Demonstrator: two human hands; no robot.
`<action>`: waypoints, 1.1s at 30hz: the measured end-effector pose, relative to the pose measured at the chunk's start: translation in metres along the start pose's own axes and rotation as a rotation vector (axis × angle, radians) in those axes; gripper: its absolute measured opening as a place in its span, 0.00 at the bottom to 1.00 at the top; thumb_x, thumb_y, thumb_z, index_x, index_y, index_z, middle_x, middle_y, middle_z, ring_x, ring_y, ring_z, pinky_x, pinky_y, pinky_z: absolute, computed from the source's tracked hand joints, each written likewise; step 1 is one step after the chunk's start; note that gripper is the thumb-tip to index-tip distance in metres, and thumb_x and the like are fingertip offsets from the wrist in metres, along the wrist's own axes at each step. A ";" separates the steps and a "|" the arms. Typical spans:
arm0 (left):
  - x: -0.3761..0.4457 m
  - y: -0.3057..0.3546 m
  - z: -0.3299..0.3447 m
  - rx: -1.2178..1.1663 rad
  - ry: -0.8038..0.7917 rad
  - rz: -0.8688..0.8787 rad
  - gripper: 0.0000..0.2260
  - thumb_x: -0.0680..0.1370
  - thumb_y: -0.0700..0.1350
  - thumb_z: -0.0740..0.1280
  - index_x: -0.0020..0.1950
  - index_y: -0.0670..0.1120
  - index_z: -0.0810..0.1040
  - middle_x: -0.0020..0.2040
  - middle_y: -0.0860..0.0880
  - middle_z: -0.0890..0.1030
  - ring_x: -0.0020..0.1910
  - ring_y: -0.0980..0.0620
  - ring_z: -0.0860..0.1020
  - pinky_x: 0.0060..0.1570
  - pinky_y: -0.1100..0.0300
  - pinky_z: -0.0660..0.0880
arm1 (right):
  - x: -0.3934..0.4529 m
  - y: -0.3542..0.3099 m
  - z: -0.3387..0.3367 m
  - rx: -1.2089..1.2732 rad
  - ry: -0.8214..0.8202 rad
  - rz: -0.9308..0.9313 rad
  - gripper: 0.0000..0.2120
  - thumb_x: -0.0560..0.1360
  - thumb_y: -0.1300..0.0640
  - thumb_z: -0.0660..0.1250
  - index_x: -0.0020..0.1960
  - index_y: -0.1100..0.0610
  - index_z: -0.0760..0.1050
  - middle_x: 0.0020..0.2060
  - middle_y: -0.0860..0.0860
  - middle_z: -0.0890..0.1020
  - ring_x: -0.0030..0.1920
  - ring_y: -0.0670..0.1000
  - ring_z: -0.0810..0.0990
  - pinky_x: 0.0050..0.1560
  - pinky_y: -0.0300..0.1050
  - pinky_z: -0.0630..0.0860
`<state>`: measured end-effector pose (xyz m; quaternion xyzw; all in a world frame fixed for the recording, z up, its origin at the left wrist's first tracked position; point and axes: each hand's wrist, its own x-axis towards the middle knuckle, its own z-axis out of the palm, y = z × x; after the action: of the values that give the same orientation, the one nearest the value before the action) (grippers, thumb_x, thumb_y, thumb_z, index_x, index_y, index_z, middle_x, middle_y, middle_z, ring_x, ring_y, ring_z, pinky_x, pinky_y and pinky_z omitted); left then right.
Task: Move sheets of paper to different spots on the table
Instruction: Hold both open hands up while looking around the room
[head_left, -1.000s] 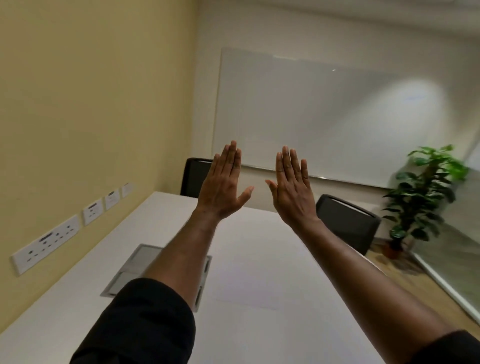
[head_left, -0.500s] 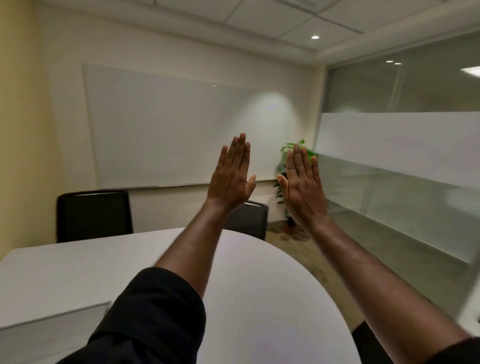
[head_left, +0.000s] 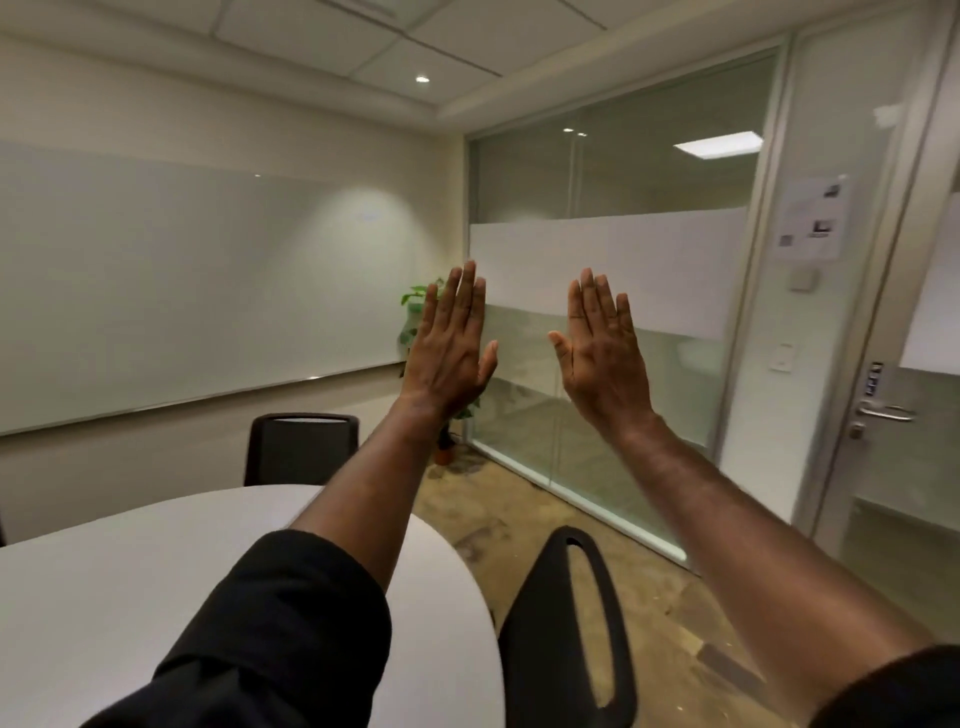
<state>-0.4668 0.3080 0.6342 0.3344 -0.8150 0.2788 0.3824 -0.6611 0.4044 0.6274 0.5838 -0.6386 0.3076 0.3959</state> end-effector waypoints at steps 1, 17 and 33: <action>0.009 0.020 0.006 -0.006 0.006 -0.005 0.35 0.82 0.56 0.52 0.82 0.38 0.46 0.83 0.37 0.46 0.82 0.39 0.46 0.79 0.40 0.51 | -0.002 0.022 -0.004 -0.009 0.002 0.001 0.30 0.86 0.46 0.46 0.82 0.63 0.49 0.82 0.60 0.51 0.82 0.57 0.47 0.81 0.57 0.48; 0.086 0.173 0.071 -0.078 0.057 0.032 0.34 0.82 0.55 0.50 0.82 0.39 0.44 0.83 0.38 0.43 0.82 0.40 0.44 0.81 0.42 0.47 | -0.033 0.206 -0.006 -0.058 -0.006 0.086 0.32 0.84 0.44 0.45 0.82 0.62 0.46 0.82 0.59 0.48 0.82 0.56 0.46 0.81 0.57 0.48; 0.186 0.165 0.244 -0.091 0.131 -0.074 0.33 0.81 0.52 0.49 0.82 0.39 0.44 0.83 0.38 0.45 0.82 0.40 0.45 0.80 0.40 0.50 | 0.047 0.299 0.158 -0.124 -0.021 -0.123 0.33 0.84 0.45 0.48 0.82 0.63 0.47 0.82 0.60 0.48 0.82 0.57 0.46 0.81 0.57 0.50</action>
<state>-0.7884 0.1752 0.6172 0.3276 -0.7870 0.2487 0.4598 -0.9806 0.2844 0.6105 0.5995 -0.6234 0.2364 0.4428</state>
